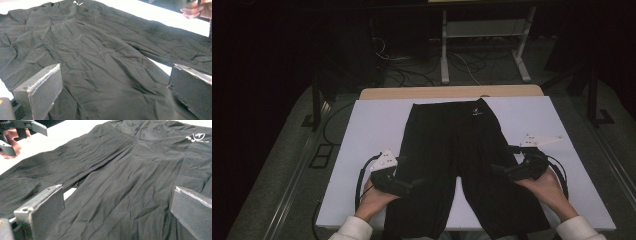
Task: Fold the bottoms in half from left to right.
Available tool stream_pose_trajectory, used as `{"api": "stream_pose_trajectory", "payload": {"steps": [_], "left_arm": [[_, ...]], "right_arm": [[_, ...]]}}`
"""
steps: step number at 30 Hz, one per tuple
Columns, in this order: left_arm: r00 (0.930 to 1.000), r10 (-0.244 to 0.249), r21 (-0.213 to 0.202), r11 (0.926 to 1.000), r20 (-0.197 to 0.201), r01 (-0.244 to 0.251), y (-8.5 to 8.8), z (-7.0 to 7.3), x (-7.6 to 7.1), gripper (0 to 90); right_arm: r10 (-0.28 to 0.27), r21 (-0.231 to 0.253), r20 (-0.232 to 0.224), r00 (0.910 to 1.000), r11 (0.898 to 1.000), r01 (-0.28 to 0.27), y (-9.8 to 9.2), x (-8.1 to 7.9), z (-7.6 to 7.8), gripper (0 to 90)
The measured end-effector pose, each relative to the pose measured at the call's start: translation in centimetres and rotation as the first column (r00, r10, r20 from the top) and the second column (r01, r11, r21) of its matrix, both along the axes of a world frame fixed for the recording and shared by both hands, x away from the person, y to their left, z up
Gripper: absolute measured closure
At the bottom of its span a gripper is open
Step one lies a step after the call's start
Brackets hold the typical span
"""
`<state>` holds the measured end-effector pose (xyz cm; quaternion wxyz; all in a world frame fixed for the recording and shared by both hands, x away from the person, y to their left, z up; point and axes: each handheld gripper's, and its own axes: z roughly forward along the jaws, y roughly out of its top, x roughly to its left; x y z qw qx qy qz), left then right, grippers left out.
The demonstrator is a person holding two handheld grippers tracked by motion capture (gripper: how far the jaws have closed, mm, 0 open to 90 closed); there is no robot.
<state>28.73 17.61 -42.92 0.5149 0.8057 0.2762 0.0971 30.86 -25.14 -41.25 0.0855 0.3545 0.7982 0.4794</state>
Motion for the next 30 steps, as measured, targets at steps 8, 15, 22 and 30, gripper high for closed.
{"api": "stream_pose_trajectory", "payload": {"steps": [8,15,22,30], "left_arm": [[1.0,0.006,-0.004,1.0,0.002,-0.006,0.1,0.0,-0.1,0.0],[1.0,0.004,-0.004,1.0,0.001,-0.004,0.0,0.0,-0.1,0.0],[1.0,0.004,-0.007,1.0,-0.001,-0.004,0.0,0.0,-0.1,0.0],[1.0,0.002,-0.006,1.0,-0.002,-0.002,0.0,0.0,-0.1,0.0]], "right_arm": [[0.0,-0.003,0.005,1.0,1.0,0.0,0.5,1.0,1.0,0.0],[-0.005,-0.007,0.008,1.0,1.0,0.005,0.8,1.9,1.6,0.0],[-0.006,-0.01,0.013,0.9999,1.0,0.006,1.1,2.8,2.3,0.0],[-0.008,-0.011,0.021,0.9997,1.0,0.008,1.6,3.7,3.0,0.0]]}}
